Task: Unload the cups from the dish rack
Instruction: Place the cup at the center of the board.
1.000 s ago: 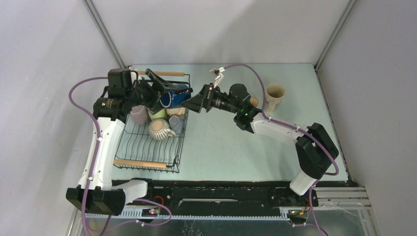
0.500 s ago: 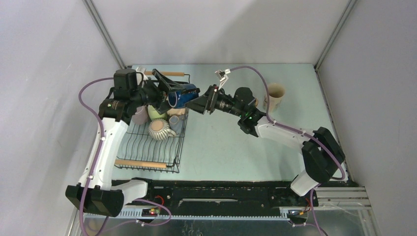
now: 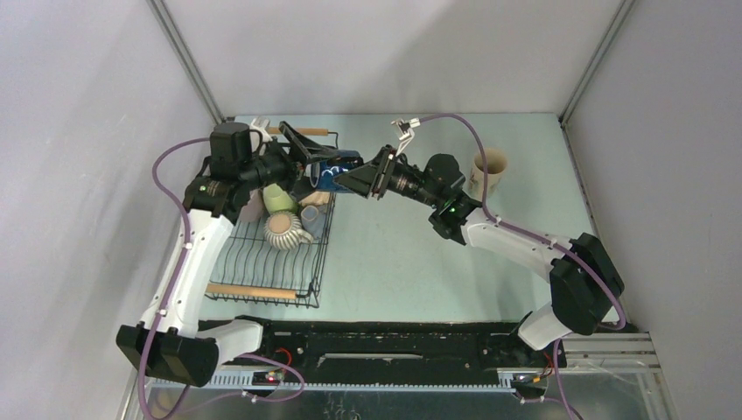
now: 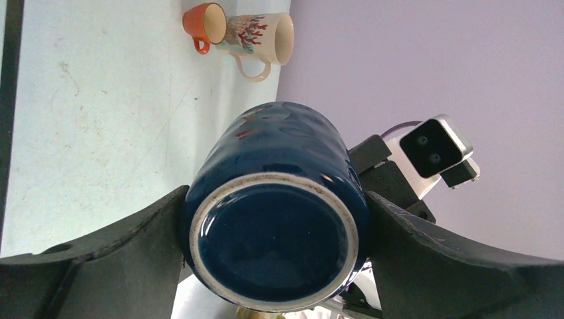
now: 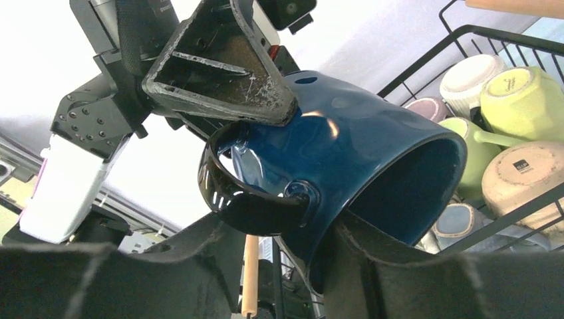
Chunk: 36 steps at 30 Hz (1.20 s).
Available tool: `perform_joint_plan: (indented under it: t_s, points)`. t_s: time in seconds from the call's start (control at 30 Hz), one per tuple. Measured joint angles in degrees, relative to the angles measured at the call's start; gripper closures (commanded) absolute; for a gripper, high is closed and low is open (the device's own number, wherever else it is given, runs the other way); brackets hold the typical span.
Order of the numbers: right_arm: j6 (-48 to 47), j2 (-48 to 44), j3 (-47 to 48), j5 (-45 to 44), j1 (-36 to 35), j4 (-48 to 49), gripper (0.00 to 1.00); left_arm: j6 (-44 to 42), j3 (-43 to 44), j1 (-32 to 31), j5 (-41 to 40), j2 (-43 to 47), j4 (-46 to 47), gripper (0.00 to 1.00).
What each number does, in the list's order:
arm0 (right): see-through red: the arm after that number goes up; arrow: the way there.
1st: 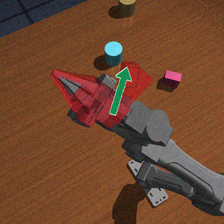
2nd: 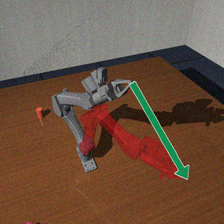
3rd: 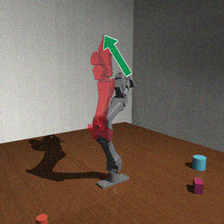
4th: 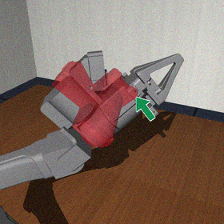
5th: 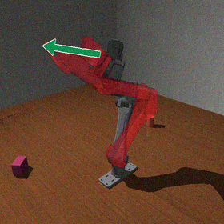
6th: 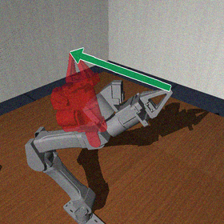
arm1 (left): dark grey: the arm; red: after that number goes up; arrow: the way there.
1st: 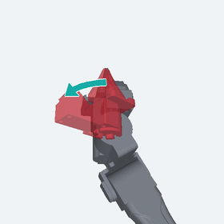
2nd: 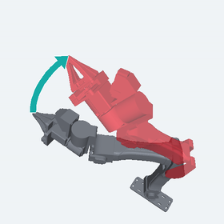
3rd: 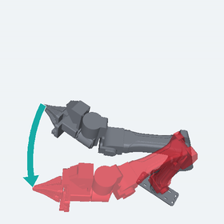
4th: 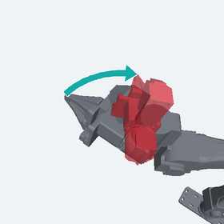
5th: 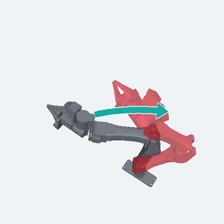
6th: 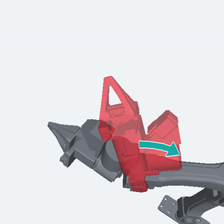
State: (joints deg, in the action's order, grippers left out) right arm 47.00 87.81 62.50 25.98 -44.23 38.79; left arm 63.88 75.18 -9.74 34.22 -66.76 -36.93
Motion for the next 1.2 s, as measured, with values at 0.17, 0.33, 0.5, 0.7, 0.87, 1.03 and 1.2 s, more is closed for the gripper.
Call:
perform_joint_plan:
  t_s: [0.17,0.33,0.5,0.7,0.87,1.03,1.2]
  points:
    - [1.0,-0.2,0.0,0.1,0.2,0.2,0.83,2.6,-1.5,-0.3,0.8,0.0,3.6,1.00]
    - [0.8,-1.6,0.0,0.0,-0.1,0.7,1.00,7.7,-3.0,-0.4,2.6,0.0,7.1,0.86]
    - [-0.4,-2.5,-0.1,-0.4,-0.2,-1.2,1.00,9.0,-4.7,-0.7,3.5,0.1,10.2,0.41]
    - [-1.9,-3.8,-0.2,-2.1,-0.8,-4.3,1.00,10.2,-6.7,-0.7,4.8,0.1,13.2,0.01]
    - [-3.9,-5.7,-0.2,-3.8,-0.9,-7.7,1.00,9.7,-8.2,-1.3,5.9,0.2,16.6,0.00]
    - [-5.8,-7.1,-0.3,-5.2,-1.2,-11.4,1.00,10.7,-10.7,-1.3,7.3,0.2,20.5,0.00]
    - [-7.6,-9.5,-0.3,-7.1,-1.6,-14.5,1.00,11.7,-11.5,-1.2,9.6,0.2,23.7,0.00]
